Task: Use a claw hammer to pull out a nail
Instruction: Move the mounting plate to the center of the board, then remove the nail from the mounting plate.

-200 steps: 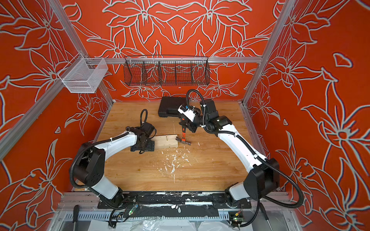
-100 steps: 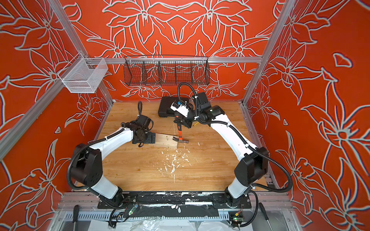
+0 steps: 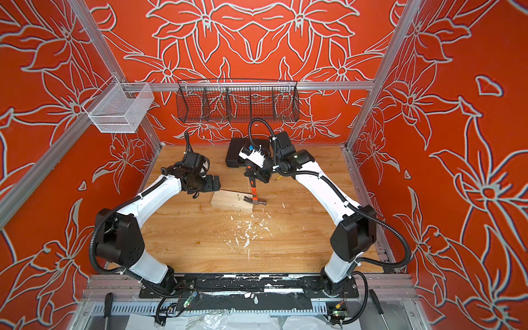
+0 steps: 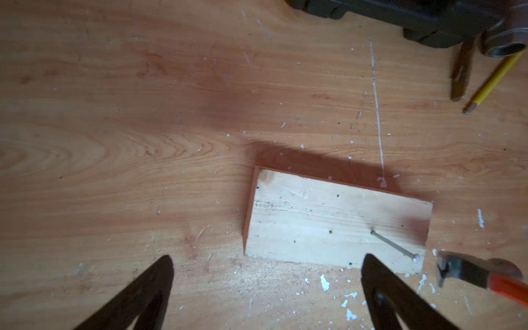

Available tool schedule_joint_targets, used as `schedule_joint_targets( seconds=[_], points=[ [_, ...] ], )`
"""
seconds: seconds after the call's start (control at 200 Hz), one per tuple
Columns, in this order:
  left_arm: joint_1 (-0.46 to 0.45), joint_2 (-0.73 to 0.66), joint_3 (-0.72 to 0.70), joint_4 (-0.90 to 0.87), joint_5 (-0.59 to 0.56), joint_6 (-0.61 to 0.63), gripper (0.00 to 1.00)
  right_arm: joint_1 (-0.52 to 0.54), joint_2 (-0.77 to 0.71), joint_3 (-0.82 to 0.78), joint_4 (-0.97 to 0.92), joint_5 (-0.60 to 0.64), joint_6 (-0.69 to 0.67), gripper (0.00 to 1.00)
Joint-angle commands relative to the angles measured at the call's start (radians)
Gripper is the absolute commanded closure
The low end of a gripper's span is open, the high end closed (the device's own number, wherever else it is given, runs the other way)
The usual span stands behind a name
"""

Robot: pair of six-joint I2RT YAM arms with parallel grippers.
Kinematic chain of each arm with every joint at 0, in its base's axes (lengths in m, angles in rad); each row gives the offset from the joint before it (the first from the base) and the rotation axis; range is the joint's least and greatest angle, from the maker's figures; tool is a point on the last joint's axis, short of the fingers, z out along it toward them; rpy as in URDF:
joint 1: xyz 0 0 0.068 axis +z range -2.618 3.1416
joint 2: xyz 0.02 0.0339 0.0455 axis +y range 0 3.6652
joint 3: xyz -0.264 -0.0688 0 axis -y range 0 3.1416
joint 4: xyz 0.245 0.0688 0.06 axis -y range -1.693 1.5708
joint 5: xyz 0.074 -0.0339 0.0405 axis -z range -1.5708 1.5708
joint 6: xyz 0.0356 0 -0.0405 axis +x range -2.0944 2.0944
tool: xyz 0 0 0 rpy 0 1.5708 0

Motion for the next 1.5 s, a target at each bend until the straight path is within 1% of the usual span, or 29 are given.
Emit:
schedule_joint_targets(
  seconds=[0.0, 0.07, 0.11, 0.185, 0.315, 0.415, 0.615, 1.076, 1.496],
  points=[
    [0.001, -0.045, -0.03, 0.059, 0.051, 0.038, 0.0, 0.01, 0.004, 0.055, 0.052, -0.026, -0.021, 1.0],
    [0.001, -0.047, -0.037, 0.06, 0.035, 0.063, 0.0, 0.017, 0.014, 0.067, 0.04, -0.015, -0.019, 1.0],
    [0.002, -0.041, -0.035, 0.051, 0.008, 0.065, 0.0, 0.023, 0.02, 0.077, 0.033, 0.004, -0.014, 1.0],
    [0.005, -0.013, -0.028, 0.036, -0.005, 0.077, 0.0, 0.035, 0.036, 0.099, 0.011, 0.02, -0.018, 1.0],
    [0.005, 0.057, -0.001, 0.005, -0.039, 0.073, 0.01, 0.054, 0.067, 0.145, -0.025, 0.061, -0.02, 1.0],
    [0.005, 0.094, 0.008, -0.008, -0.061, 0.055, 0.01, 0.062, 0.103, 0.195, -0.072, 0.065, -0.026, 1.0],
    [0.005, 0.108, -0.033, 0.019, -0.067, 0.048, 0.02, 0.076, 0.142, 0.25, -0.118, 0.068, -0.043, 1.0],
    [0.004, 0.17, -0.061, 0.039, -0.043, 0.022, 0.02, 0.096, 0.229, 0.367, -0.164, 0.087, -0.032, 1.0],
    [0.001, 0.199, -0.07, 0.052, -0.033, 0.006, 0.03, 0.109, 0.259, 0.415, -0.164, 0.066, -0.014, 1.0]
  ],
)
